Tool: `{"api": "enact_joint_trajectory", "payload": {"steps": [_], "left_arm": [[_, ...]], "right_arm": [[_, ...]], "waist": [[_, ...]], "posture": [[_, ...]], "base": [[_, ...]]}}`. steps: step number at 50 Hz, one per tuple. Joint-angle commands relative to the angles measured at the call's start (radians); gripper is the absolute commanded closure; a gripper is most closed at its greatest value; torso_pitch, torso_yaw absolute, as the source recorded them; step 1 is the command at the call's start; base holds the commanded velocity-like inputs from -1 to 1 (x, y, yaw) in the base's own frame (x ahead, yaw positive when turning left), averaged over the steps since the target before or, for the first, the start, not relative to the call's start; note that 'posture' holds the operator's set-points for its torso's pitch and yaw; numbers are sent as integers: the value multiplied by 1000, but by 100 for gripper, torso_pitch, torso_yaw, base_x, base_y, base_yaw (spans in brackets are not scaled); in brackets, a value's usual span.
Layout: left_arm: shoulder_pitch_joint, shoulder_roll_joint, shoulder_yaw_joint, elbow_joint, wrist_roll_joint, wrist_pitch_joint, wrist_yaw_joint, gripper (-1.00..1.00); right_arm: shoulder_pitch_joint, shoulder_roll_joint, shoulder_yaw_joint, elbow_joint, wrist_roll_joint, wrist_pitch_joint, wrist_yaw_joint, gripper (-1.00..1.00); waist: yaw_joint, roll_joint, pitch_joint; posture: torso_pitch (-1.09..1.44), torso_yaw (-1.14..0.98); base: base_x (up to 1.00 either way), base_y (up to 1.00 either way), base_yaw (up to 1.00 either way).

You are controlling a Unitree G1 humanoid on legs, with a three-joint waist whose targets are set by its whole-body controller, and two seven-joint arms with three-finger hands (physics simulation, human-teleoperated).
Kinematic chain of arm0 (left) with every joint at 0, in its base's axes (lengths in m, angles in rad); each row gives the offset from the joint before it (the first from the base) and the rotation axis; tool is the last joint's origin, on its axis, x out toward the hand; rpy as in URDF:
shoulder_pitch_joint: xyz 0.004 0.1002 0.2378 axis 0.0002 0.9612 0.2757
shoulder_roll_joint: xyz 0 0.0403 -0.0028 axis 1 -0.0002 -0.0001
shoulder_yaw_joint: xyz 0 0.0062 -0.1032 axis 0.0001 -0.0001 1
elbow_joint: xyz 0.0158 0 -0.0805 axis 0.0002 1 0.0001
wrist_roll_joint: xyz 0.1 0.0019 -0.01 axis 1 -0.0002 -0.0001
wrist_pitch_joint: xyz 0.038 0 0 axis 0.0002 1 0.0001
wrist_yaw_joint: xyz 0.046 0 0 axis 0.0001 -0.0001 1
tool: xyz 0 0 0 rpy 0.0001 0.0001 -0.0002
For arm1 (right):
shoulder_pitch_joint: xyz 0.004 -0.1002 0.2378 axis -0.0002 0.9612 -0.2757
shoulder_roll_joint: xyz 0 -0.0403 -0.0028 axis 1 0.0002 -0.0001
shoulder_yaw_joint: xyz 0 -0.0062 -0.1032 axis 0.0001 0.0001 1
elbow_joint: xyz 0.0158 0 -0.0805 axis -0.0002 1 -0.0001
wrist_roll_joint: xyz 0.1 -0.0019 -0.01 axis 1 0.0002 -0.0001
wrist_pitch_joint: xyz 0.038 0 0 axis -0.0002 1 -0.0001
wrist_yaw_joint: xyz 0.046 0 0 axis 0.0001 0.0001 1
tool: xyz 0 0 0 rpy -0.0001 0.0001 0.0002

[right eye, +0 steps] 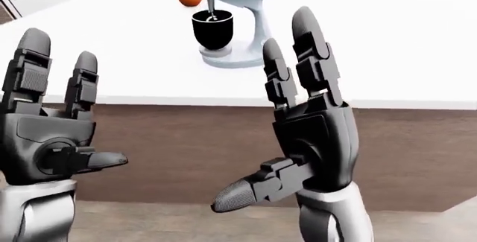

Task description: Open the stand mixer head.

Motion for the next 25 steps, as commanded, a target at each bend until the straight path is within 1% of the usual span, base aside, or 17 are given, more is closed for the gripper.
{"api": "enact_joint_trajectory", "payload": {"steps": [1, 2, 4, 5, 8, 9, 11, 13, 14, 17, 18, 19, 20, 21, 22, 24, 25], "left_arm": [[-30, 3, -9, -50, -4, -33, -12, -96], [-30, 3, -10, -50, -3, -34, -12, -96], [-31, 3, -8, -50, -5, -32, -11, -96], [-30, 3, -9, -50, -3, -34, -12, -96], [-29, 2, -10, -53, -4, -32, -12, -96], [-29, 2, -10, -51, -3, -33, -12, -96], [-28, 1, -11, -53, -2, -34, -13, -96], [-28, 2, -10, -52, -2, -34, -13, -96], [-28, 2, -10, -52, -1, -35, -13, -96], [-27, 1, -11, -53, 0, -35, -14, -96], [-27, 1, -11, -54, -1, -34, -14, -97], [-27, 2, -11, -54, 0, -33, -14, -97], [-27, 2, -10, -54, -1, -33, -14, -96], [-28, 2, -9, -54, -2, -33, -14, -96], [-29, 3, -8, -54, -2, -32, -13, -96], [-31, 4, -5, -54, -6, -30, -12, -96], [-30, 4, -6, -54, -4, -31, -12, -96]], "right_arm": [[-21, -9, -3, -42, -6, -43, 0, -100], [-19, -6, 2, -42, -17, -41, 0, -100], [-19, 0, 3, -42, -26, -41, 4, -100], [-20, 2, -1, -42, -22, -37, 4, -100], [-23, -1, -6, -42, -11, -34, 1, -100], [-23, -1, -13, -42, 3, -35, 3, -100], [-20, -2, -9, -42, -8, -35, 6, -100], [-15, 4, 1, -42, -31, -38, 11, -100], [-17, 10, -4, -42, -30, -35, 12, -100], [-18, 6, -9, -42, -12, -37, 13, -100], [-18, 5, -12, -42, -7, -38, 11, -100], [-19, 5, -13, -42, -8, -38, 10, -100], [-20, 3, -9, -42, -16, -37, 7, -100], [-20, 3, -3, -42, -25, -40, 6, -100], [-18, 3, 0, -42, -29, -43, 7, -100], [-20, 3, -4, -42, -26, -39, 6, -100], [-23, 2, -5, -42, -22, -39, 4, -100]], "waist": [[-2, 5, -8], [-6, 5, -15], [-6, 1, -49], [-1, -8, -50], [7, -61, -55], [3, -35, -70], [-10, -32, 19], [-15, -34, 0], [-18, -33, -32], [-22, 12, -49], [-15, -10, -61], [-8, -11, -15], [-13, -2, 11], [-7, -1, 2], [-10, 0, -28], [-5, -15, -53], [1, -29, -56]], "posture": [[0, 0], [0, 0], [0, 0], [0, 0], [0, 0], [0, 0], [0, 0], [0, 0], [0, 0], [0, 0], [0, 0], [0, 0], [0, 0], [0, 0], [0, 0], [0, 0], [0, 0]], "base": [[48, 0, 0], [10, 0, 0], [0, 0, 0], [0, 0, 0], [0, 0, 0], [40, 0, 0], [84, -8, 0], [16, 0, 0], [0, 0, 0], [1, 0, 0], [48, 0, 0], [73, 0, 0], [74, 0, 0], [24, 0, 0], [8, 0, 0], [0, 0, 0], [0, 0, 0]]}}
